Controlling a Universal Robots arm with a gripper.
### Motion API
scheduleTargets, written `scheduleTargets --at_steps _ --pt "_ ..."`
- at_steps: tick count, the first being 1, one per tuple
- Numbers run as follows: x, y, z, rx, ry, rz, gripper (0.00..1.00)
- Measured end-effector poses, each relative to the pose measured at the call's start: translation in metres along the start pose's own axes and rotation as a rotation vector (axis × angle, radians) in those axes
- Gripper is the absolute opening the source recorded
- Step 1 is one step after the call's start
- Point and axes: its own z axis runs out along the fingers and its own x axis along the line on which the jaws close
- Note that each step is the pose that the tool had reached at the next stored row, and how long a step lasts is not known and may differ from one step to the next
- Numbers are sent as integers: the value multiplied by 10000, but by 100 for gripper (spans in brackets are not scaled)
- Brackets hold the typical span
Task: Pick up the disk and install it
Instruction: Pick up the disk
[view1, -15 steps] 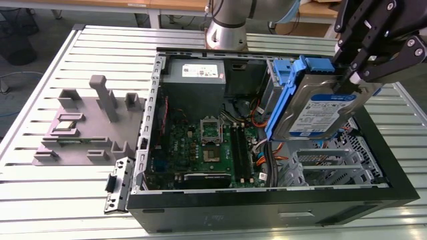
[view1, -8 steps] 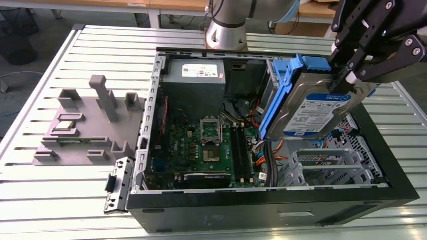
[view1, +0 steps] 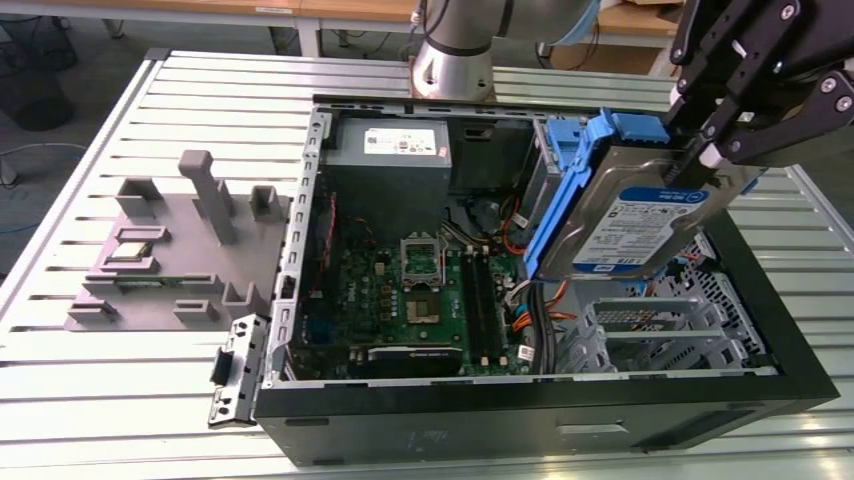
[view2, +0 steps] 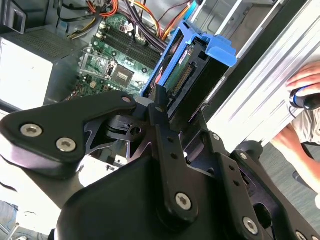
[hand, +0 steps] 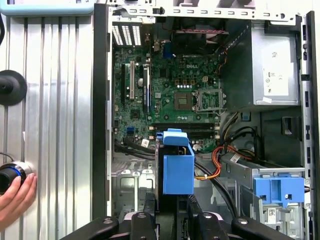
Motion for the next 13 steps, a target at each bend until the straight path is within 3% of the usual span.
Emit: scheduleTargets --at_steps 8,13 --pt "-3 -110 -5 -8 0 0 35" --pt "8 -118 -5 -8 0 1 35"
